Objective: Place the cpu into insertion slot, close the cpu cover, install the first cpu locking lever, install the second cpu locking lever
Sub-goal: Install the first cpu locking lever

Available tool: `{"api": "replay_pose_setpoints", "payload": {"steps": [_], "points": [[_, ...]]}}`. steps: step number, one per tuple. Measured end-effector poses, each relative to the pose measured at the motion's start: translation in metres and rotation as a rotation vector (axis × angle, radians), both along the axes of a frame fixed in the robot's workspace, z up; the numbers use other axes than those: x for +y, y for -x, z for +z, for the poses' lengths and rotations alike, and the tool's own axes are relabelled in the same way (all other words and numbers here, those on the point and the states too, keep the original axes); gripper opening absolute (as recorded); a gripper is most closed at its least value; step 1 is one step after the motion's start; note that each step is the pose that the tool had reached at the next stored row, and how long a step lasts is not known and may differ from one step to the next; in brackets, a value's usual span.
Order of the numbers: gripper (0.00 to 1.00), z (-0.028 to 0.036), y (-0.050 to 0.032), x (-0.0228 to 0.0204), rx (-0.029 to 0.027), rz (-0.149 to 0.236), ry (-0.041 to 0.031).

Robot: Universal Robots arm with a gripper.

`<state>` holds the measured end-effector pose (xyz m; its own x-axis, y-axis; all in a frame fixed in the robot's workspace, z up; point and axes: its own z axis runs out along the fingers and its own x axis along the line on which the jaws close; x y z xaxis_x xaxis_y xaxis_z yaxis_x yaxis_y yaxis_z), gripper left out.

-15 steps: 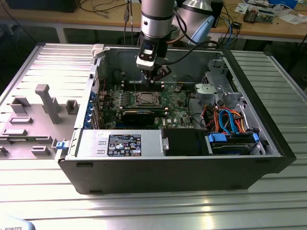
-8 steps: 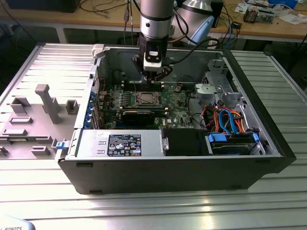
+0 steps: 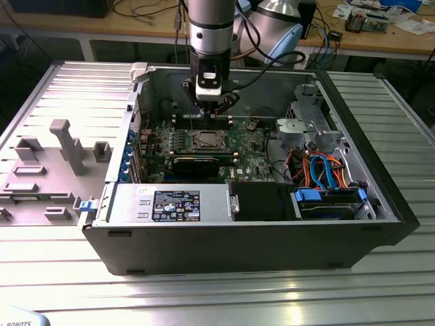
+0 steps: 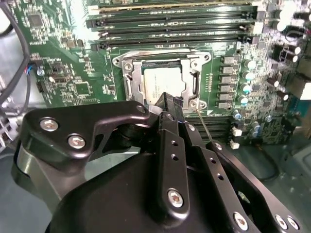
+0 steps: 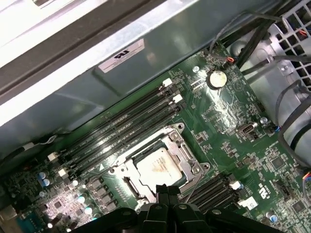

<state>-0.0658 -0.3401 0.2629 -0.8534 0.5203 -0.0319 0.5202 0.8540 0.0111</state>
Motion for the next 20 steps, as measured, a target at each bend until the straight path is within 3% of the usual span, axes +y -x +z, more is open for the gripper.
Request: {"api": "replay_pose_setpoints", "payload": {"steps": [4,6,9,20], "points": [[0.11,-0.0017,0.0002,0.0000,-0.0007,0.086,0.0002],[0.11,-0.0020,0.0058,0.0000,-0.0049,0.088,0.0003],[0.11,-0.0021,0.0117,0.0000,-0.0063,0.093,0.0003],[0.11,-0.0048,0.0137,0.0000,-0.0065,0.324,-0.0005]]}}
